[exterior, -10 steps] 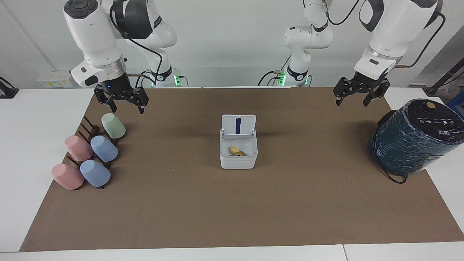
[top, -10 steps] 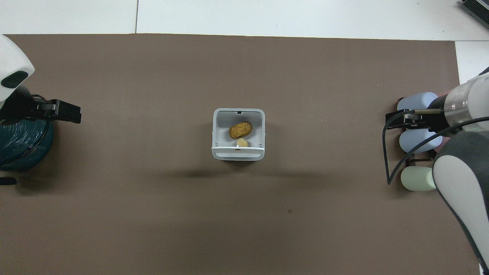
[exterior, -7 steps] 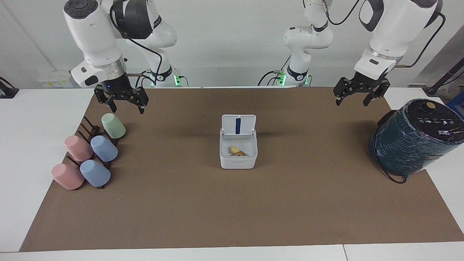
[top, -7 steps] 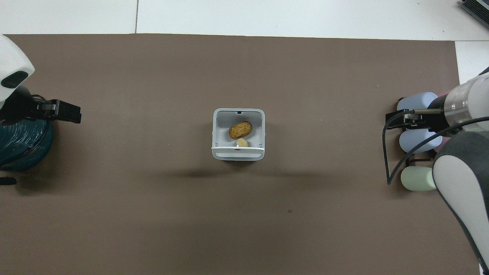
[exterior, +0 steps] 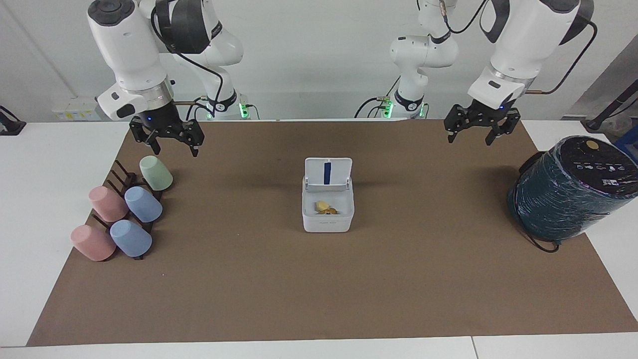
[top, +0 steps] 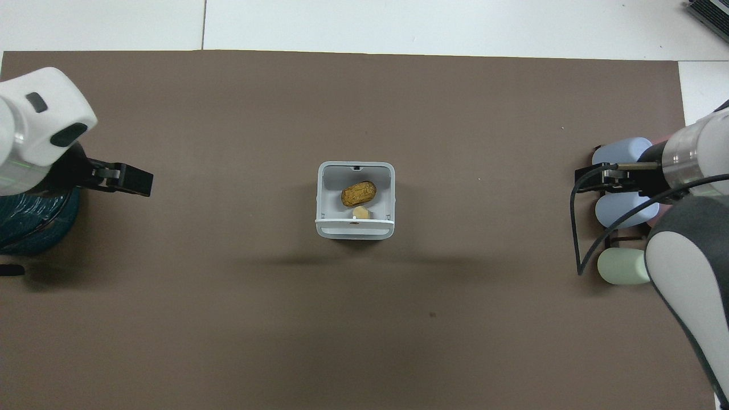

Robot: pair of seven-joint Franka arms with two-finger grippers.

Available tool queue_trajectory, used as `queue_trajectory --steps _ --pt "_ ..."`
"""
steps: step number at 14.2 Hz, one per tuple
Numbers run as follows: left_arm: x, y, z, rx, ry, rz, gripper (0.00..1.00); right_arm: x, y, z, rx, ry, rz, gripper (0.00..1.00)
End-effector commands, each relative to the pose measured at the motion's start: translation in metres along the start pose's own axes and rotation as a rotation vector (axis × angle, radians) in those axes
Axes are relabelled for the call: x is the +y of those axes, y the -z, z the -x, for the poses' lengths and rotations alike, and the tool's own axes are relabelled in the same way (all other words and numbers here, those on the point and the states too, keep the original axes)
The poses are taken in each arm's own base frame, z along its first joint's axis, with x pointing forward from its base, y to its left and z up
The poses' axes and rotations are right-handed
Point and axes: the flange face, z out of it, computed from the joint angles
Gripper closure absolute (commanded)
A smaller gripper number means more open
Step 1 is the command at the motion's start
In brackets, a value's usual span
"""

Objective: Close trash can lid
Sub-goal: 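Reach the left gripper forward to the raised lid of the white bin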

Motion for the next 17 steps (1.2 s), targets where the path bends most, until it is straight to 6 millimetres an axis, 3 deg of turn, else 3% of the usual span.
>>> queue_trajectory --steps 1,2,5,6,10,12,15,17 --pt "0.047 -0.019 0.030 0.013 0.003 0.015 0.00 0.003 0.001 0.003 0.007 0.012 -0.025 0.00" --pt "0.067 -0.026 0.038 0.015 0.036 0.018 0.01 0.003 0.001 0.003 0.007 0.012 -0.025 0.00" --pt "0.132 -0.043 0.066 0.046 0.044 0.037 0.62 0.003 0.001 0.003 0.007 0.012 -0.025 0.00" --pt "0.151 -0.047 0.072 0.065 0.061 0.047 0.71 0.003 0.001 0.003 0.007 0.012 -0.025 0.00" --pt "0.218 -0.075 0.094 0.091 0.077 0.073 0.91 0.003 0.001 0.003 0.007 0.012 -0.025 0.00" --pt "0.243 -0.094 0.103 0.116 0.086 0.098 0.93 0.003 0.001 0.003 0.007 0.012 -0.025 0.00" --pt "0.280 -0.126 0.096 0.145 0.160 0.134 0.94 0.003 0.001 0.003 0.007 0.012 -0.025 0.00" --pt "0.292 -0.133 0.081 0.221 0.233 0.202 0.94 0.003 0.001 0.003 0.007 0.012 -0.025 0.00"
